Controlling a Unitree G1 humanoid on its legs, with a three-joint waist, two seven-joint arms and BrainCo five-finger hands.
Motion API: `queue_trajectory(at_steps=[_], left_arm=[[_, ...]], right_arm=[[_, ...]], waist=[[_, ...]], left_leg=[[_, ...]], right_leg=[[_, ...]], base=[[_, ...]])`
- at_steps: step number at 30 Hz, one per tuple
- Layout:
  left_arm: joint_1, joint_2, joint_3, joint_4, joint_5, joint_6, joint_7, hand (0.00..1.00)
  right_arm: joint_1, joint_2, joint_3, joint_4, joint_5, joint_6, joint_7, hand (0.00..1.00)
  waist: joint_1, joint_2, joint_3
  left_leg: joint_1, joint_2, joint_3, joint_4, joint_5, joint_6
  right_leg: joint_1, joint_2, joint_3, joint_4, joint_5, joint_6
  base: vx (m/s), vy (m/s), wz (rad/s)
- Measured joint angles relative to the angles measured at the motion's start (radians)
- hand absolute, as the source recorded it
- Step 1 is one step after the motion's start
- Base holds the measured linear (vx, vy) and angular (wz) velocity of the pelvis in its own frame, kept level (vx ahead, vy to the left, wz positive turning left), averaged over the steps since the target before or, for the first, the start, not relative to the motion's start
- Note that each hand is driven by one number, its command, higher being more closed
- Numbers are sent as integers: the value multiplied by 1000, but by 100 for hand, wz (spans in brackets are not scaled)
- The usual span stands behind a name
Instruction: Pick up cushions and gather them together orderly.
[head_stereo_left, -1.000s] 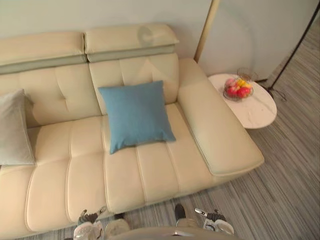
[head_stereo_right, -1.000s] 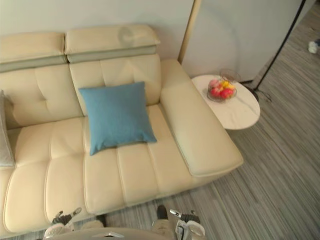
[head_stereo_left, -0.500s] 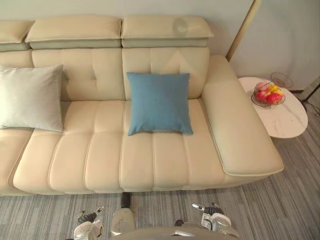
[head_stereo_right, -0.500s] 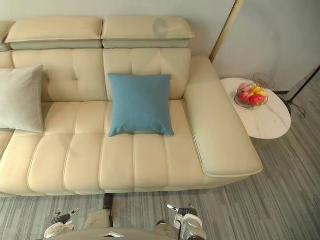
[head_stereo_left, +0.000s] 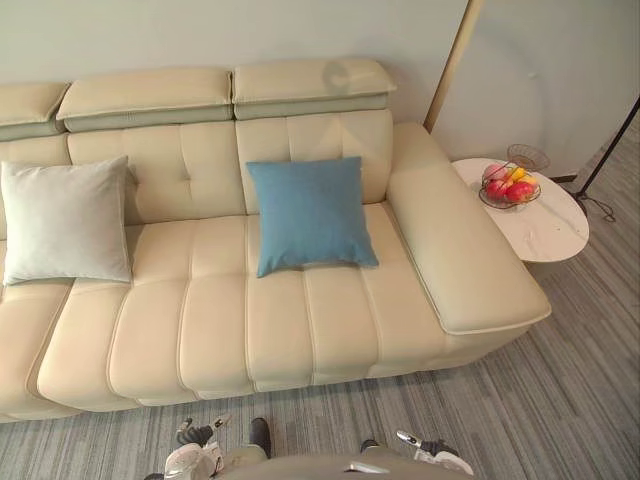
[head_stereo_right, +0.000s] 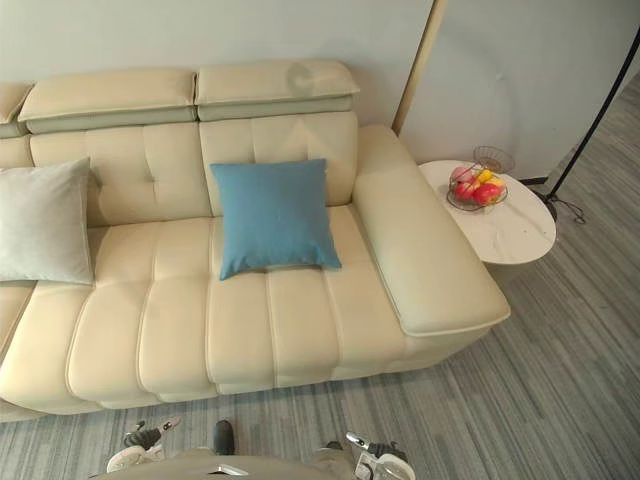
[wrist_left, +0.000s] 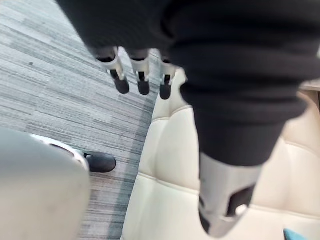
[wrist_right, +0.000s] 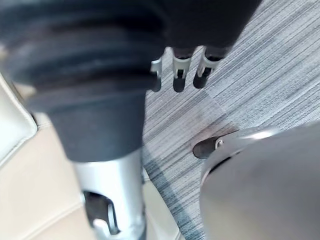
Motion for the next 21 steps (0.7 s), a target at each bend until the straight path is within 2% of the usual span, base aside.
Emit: queue_trajectory(at_steps=[2,3,13,21], left_arm=[[-2,4,-7,16,9,0,-14,0],[-49,52,-42,93,38,20,-67,0],[-49,52,-43,93,38,20,-67,0],[-50,53,-43,94,34,14,-70,0]], right_arm=[[9,-5,-1,4,3,3,0,0],[-34,-23,-29,72,25,7,8,0],[-33,-23,-24,72,30,6,10,0],[-22,-26,31,107,113,-2,74,0]], waist=[[-1,-1,-5],[-14,-20,8],[-14,-21,8],[-13,-24,11]], left_leg=[[15,3,-1,0,0,0],[124,20,-18,0,-11,4],[123,20,-19,0,-11,4],[102,20,-28,0,-9,5]], right_leg=[[20,5,1,-14,1,-2],[138,32,19,-54,-2,12],[138,32,17,-54,-2,13],[128,30,-4,-59,2,22]], base=[[0,0,0],[0,0,0],[0,0,0],[-1,-1,4]])
